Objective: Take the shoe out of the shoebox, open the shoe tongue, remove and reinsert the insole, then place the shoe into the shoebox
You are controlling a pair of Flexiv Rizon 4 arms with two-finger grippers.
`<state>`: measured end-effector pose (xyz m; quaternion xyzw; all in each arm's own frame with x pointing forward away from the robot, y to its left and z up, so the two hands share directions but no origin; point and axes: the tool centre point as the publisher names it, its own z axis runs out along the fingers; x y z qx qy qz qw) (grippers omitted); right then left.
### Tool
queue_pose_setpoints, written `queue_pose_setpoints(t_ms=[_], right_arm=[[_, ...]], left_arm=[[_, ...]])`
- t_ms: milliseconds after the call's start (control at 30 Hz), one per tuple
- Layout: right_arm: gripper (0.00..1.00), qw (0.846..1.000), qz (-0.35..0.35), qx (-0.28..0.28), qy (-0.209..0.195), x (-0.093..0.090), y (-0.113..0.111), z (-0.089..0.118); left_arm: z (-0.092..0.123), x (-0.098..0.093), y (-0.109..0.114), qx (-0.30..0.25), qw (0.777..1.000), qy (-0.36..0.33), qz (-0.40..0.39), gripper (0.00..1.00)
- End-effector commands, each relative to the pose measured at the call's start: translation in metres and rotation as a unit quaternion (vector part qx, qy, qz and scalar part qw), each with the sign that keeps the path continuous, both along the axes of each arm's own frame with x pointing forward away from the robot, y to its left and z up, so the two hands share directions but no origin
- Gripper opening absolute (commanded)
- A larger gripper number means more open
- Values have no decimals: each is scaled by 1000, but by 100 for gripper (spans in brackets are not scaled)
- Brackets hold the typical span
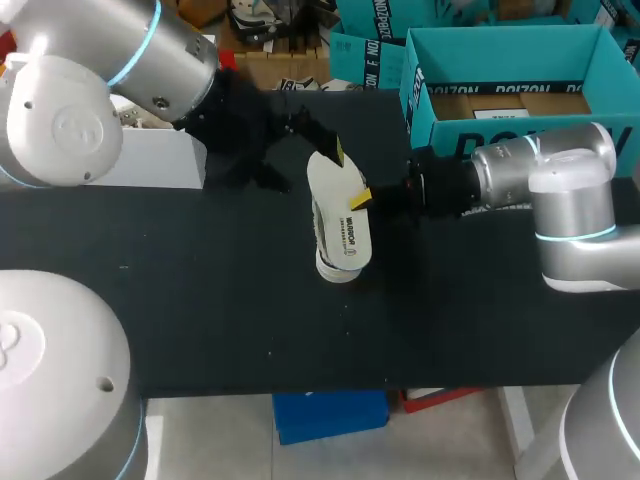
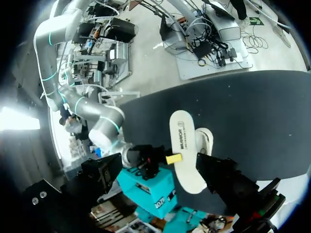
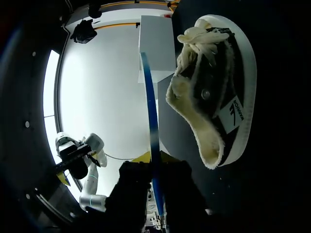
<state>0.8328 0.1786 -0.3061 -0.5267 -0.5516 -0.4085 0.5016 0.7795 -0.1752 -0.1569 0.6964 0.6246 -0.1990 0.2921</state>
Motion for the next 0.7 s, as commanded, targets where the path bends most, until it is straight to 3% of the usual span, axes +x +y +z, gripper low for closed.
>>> queue_pose_setpoints(t_ms=[33,133,267,533,700], right_arm=[[0,1000,0,0,0,0,1,-1],[0,1000,0,0,0,0,1,-1],[0,1000,0,0,0,0,1,-1],[0,1000,0,0,0,0,1,-1],[0,1000,0,0,0,0,1,-1]], left_arm=[[2,1,-3,87,996,-5,15,100],[2,1,-3,87,996,-5,15,100],[-3,2,-17,145,989,23,22,100],[-11,7,-24,151,984,80,57,100],[-17,7,-35,199,973,90,73,100]])
